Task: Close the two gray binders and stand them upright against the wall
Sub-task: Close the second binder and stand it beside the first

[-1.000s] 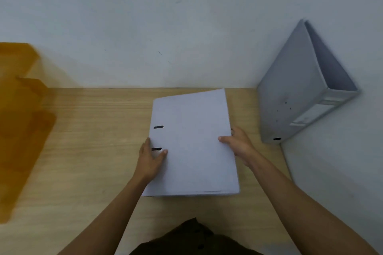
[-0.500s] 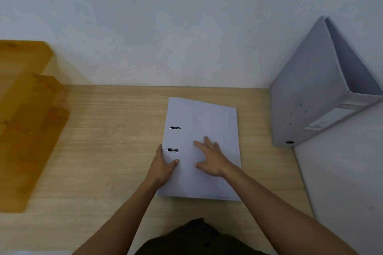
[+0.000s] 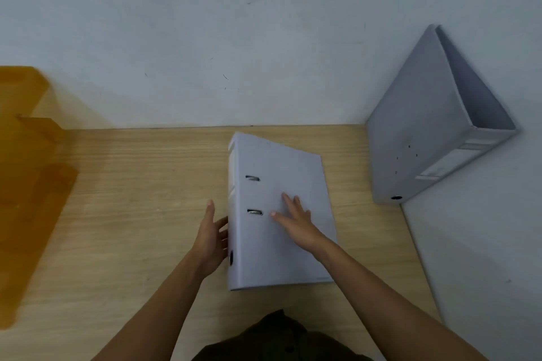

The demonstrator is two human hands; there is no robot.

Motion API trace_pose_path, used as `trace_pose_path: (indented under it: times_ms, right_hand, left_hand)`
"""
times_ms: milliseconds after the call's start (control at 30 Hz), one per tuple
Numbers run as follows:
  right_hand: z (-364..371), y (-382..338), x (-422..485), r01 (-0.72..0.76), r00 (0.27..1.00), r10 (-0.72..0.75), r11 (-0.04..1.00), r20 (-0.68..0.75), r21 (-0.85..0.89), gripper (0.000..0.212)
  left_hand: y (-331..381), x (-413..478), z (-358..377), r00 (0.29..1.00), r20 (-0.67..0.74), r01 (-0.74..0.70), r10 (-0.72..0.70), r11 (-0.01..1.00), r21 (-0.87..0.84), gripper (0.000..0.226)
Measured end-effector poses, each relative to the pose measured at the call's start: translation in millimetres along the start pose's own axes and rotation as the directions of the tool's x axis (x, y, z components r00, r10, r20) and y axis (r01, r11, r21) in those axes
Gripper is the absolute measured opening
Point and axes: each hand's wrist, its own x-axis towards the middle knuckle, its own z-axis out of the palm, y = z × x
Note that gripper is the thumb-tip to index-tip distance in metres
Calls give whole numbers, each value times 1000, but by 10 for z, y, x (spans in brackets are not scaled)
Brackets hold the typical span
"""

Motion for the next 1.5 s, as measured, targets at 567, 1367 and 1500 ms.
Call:
trace_pose_path:
  times_ms: [567, 1367, 1500]
  right_hand:
    - [-755, -439, -659, 345, 930, -269, 873, -251, 345, 95]
    - [-1588, 908, -996, 453, 803, -297, 868, -517, 205, 66]
    - [-1699, 995, -944, 422, 795, -261, 887, -548, 190, 61]
  left_hand:
    - [362, -534, 1171, 811, 357, -564, 463, 781, 268, 50]
    - [-406, -23, 2320, 603, 577, -796, 551, 368, 481, 84]
    - [-405, 40, 2450, 586, 596, -808, 548, 340, 481, 96]
